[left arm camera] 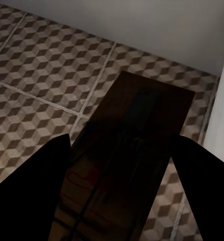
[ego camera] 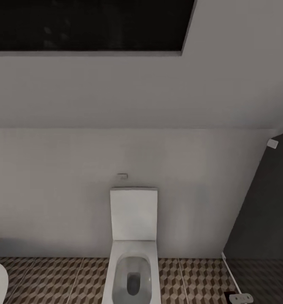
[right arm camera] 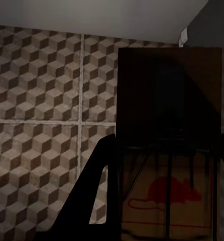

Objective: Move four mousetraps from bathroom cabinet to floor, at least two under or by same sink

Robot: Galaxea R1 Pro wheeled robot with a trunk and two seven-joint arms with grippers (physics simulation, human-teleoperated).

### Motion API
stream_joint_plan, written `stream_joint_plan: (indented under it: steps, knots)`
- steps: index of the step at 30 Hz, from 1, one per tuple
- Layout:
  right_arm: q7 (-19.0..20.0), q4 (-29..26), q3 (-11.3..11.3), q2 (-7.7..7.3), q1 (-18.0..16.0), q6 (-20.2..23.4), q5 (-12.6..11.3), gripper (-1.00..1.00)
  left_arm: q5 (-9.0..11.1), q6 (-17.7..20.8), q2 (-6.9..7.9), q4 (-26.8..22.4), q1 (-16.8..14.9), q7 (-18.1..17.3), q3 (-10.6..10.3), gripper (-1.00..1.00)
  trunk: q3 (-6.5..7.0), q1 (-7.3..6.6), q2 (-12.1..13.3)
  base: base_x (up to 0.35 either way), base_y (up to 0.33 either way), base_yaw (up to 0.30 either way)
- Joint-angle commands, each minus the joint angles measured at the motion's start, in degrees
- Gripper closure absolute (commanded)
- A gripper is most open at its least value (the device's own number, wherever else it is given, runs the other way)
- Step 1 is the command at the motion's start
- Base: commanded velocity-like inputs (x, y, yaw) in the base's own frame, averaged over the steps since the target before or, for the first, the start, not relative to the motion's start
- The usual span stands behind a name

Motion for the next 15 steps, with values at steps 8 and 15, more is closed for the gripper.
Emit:
stream_joint_plan:
  steps: [8, 15]
  knots:
    - [0.3, 0.2, 0.4, 0.02, -0.1, -0.4, -0.7, 1.0, 0.0, -0.4, -0.2, -0.2, -0.1, 0.3, -0.6, 1.0, -1.53, 1.79, -3.3, 0.0, 0.0, 0.0]
    - [0.3, 0.2, 0.4, 0.02, -0.1, -0.4, -0.6, 1.0, 0.1, -0.5, -0.36, -0.3, -0.1, 0.3, -0.6, 1.0, -2.79, 3.33, -6.1, 0.0, 0.0, 0.0]
